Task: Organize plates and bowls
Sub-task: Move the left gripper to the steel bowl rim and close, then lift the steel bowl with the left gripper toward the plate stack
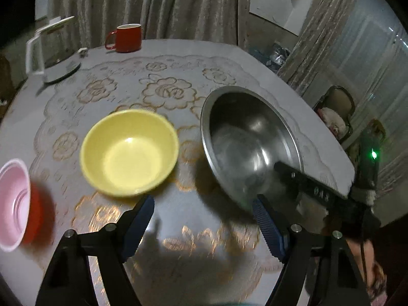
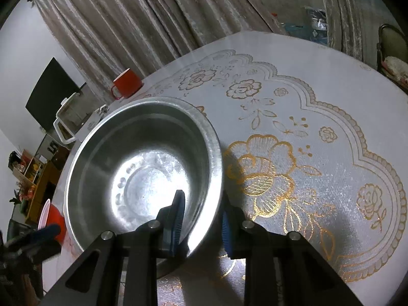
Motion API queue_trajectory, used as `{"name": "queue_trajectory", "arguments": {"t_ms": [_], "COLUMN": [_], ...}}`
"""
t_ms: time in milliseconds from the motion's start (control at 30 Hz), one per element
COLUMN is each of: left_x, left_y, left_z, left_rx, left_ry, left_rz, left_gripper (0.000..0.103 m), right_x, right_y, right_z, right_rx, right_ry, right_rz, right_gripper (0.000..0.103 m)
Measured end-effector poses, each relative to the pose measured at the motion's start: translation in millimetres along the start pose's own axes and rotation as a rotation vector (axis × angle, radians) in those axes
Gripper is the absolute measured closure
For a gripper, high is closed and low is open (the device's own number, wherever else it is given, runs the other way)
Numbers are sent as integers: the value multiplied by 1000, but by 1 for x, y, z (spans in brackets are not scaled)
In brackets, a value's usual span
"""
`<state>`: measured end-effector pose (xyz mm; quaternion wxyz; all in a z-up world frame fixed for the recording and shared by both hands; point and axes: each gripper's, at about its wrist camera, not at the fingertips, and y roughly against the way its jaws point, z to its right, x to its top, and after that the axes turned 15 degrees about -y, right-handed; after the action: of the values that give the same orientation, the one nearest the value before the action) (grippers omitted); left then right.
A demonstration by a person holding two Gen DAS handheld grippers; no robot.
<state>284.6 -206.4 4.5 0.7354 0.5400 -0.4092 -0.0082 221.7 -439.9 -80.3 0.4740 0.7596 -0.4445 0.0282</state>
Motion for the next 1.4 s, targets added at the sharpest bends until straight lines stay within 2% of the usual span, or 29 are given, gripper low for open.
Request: {"name": "queue_trajectory", "arguments": {"t_ms": [100,267,400,567,667,733,1033,1167,1400], "left_x": [9,17,19,21,20,19,6,-4,-23], "left_y": [-13,-30,-40,-48,-47,-45,-35,-29,-9], "left_z": [8,15,22,26,27,26,29,30,34], "left_rx": [-26,-15,-1,62,64,55,29,-1,-39], "left_ry": [-15,-50,-100,-158,-168,-164,-168,-146,-126], "left_rz": [-2,-11,-39,-52,-44,-46,-72,-85,-74], "left_gripper": [23,26,60,76,76,77,77,76,76], "right_x": [-2,-5,-4,-4,-4,-2,-17,-24,-44], "right_y": [-1,0,-1,-2,-3,-4,9,16,45], "right_z": [1,0,1,-1,-1,-1,-1,2,3], "right_rx": [-9,-14,-10,-5,-1,17,16,23,31], "right_ry": [9,34,32,42,51,48,43,9,-10], "right_rz": [5,16,15,8,2,-6,8,-12,-12], "right_gripper": [78,78,78,78,79,85,85,85,85]}}
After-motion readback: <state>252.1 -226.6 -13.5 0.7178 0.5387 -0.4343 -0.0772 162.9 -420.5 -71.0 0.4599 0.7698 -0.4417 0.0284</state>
